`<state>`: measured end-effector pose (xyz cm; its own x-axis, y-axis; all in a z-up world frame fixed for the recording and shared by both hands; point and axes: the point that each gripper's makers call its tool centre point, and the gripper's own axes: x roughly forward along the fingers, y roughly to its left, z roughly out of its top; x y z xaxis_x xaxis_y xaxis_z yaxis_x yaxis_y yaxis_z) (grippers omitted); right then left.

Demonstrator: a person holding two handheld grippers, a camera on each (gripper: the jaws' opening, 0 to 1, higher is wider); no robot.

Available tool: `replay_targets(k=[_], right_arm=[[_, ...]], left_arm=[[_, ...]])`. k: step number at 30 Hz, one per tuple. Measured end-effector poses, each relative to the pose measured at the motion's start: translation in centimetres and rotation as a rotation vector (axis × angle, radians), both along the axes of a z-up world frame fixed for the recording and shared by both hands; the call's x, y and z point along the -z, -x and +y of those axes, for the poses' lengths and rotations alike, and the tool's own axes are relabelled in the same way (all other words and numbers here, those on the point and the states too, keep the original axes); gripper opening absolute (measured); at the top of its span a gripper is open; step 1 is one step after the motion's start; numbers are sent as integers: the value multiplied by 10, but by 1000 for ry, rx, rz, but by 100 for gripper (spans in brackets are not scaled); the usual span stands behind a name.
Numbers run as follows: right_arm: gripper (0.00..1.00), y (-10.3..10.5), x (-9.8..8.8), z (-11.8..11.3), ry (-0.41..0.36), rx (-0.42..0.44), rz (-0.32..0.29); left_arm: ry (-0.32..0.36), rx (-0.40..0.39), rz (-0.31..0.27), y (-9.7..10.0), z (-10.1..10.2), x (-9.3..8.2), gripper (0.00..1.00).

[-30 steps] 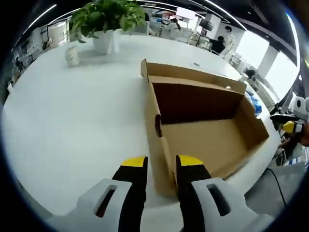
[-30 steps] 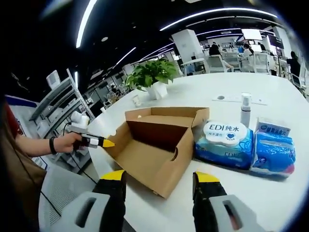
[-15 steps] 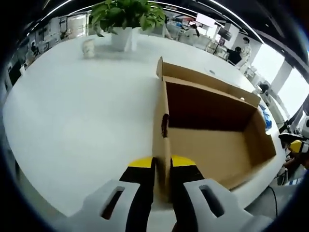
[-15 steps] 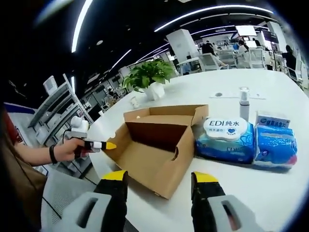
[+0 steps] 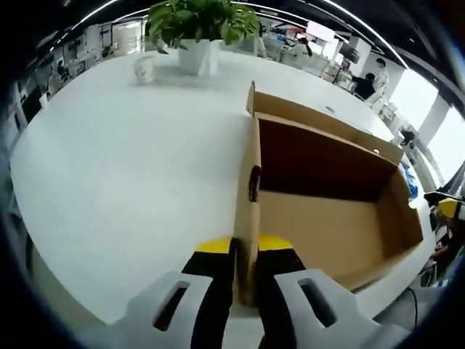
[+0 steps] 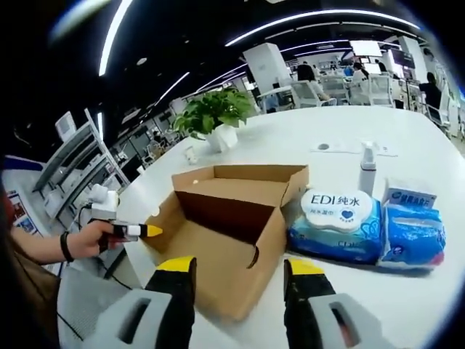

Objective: Operate the shoe box by opening the lid, removing the specified soft item, and placing it in the target area until the item is outside and the box remains undamaged.

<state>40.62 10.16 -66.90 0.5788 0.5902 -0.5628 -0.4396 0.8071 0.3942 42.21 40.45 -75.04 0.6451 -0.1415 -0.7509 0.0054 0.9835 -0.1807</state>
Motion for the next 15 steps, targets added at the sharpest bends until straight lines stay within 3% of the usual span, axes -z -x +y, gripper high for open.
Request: replay_targets(k=[9, 15], right_arm=[[45, -57, -15, -1, 41, 33, -20], [43, -90, -11, 1, 143, 18, -16]], left_arm=[[12, -12, 6, 1, -1, 1, 8], [15, -19, 4, 1, -1, 1, 8]])
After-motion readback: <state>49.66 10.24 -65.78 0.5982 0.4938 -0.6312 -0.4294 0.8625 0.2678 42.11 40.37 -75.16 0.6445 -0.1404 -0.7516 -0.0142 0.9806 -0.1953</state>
